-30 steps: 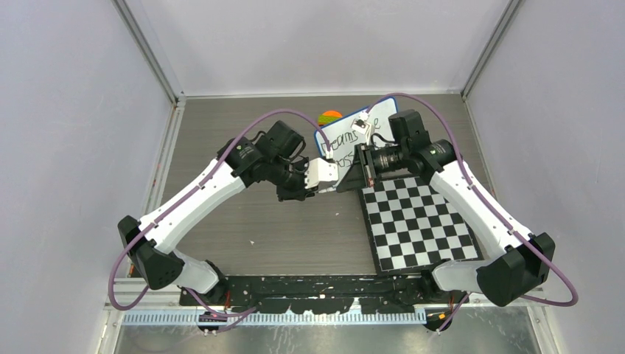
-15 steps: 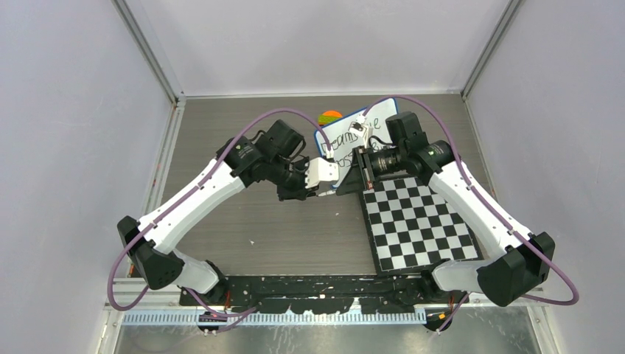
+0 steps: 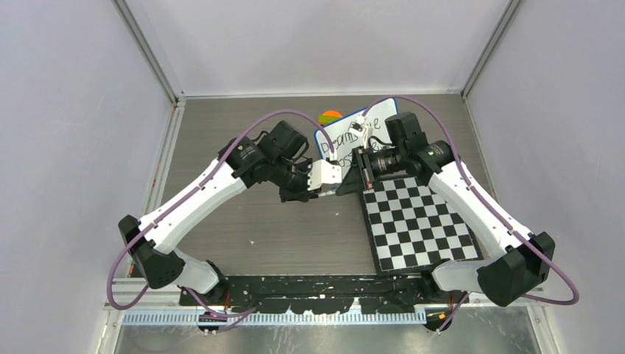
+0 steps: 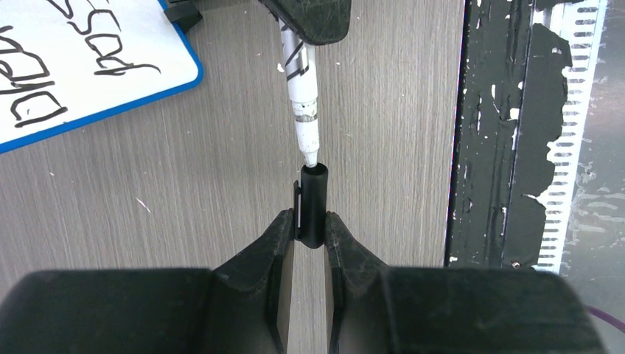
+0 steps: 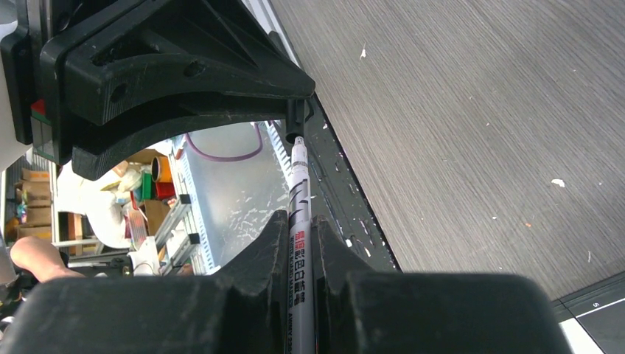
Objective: Write a sentence on the whiteboard
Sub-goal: Close the whiteboard marker.
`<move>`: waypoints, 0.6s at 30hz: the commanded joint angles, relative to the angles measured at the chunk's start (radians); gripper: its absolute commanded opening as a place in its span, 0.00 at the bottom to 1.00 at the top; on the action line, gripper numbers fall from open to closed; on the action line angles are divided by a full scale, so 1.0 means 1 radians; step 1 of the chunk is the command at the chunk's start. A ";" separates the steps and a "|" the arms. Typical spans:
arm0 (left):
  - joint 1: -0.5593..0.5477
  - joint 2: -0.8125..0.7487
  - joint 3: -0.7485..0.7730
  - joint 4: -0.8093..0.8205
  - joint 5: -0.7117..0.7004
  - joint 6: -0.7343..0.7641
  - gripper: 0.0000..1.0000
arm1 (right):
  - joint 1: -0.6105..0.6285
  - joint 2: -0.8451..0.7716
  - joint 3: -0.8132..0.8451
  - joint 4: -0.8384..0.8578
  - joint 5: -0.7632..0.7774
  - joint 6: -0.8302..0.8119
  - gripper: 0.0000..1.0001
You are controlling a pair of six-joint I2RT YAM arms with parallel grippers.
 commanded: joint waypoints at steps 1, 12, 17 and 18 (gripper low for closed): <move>-0.016 0.004 0.054 -0.006 0.028 -0.008 0.00 | 0.005 -0.011 0.026 0.008 0.004 -0.012 0.00; -0.029 0.073 0.125 0.053 0.057 -0.169 0.00 | 0.005 0.004 -0.015 0.103 0.018 0.071 0.00; -0.067 0.080 0.137 0.045 0.013 -0.125 0.00 | 0.007 0.021 -0.016 0.096 0.034 0.068 0.00; -0.071 0.078 0.143 0.052 0.012 -0.131 0.00 | 0.010 0.020 -0.022 0.104 0.034 0.073 0.00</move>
